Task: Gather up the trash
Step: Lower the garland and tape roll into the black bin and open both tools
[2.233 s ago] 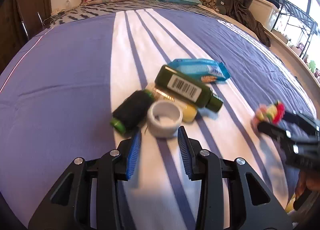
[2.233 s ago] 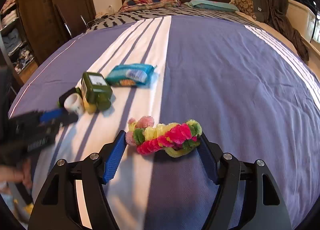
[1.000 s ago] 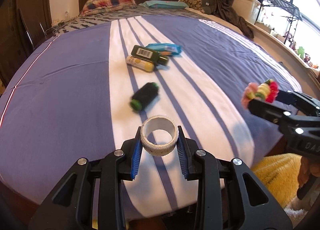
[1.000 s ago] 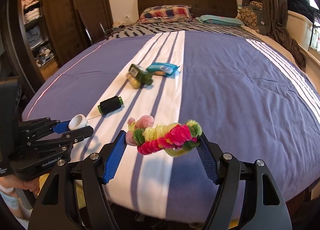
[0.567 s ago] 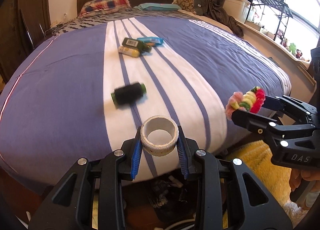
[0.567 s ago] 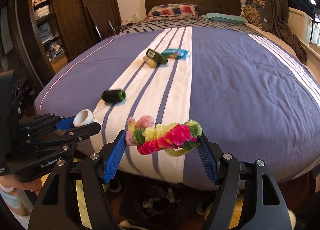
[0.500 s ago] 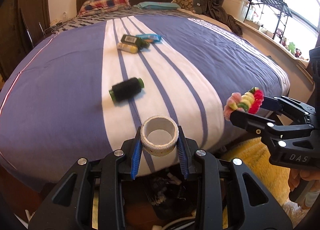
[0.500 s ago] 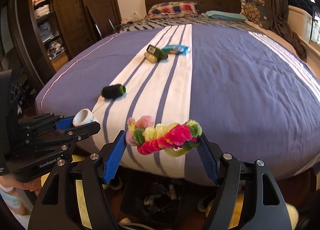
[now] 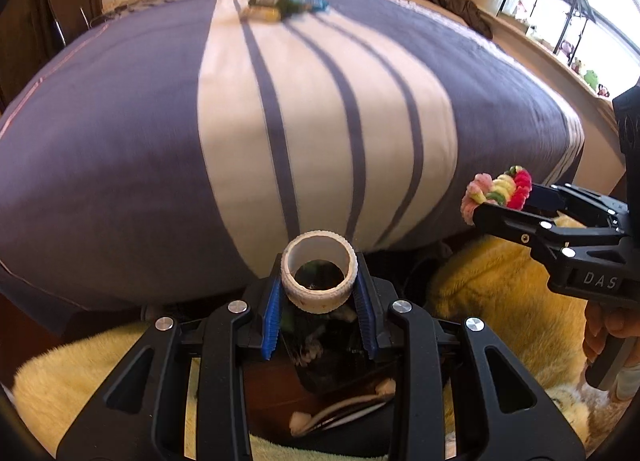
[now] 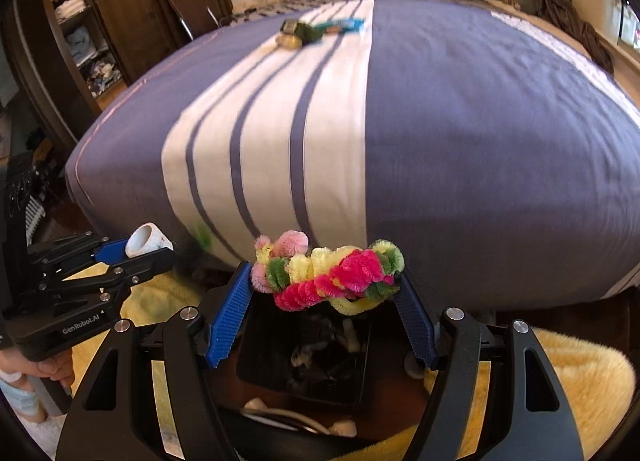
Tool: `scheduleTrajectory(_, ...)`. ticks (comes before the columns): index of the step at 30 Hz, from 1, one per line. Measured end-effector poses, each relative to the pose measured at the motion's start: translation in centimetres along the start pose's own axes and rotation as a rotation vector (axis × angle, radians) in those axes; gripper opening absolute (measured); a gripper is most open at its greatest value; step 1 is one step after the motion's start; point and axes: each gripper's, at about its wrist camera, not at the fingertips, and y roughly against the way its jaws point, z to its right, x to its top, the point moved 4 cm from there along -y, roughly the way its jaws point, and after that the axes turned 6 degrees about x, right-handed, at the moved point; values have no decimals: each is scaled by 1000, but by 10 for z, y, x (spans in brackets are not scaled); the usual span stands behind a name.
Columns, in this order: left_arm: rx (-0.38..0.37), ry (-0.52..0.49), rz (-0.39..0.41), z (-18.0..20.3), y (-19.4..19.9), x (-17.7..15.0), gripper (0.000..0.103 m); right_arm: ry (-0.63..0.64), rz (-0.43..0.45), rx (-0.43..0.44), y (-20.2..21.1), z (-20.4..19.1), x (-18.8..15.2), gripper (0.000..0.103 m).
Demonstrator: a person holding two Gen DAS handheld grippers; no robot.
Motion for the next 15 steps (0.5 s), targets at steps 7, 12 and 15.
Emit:
scheduleTrajectory(7,-29,10,-99,2,-35,-31,30,-10,-89,3,-31,-1,-23,70)
scheduleTrajectory(12,-55,20,-178,3,-63,-48,30,-38,-168,5,-58,6,-40,70)
scheduleTrajectory(15,-71,33,-227,2,-78,-56,30,-68,-211,26,-74,9,-48,70)
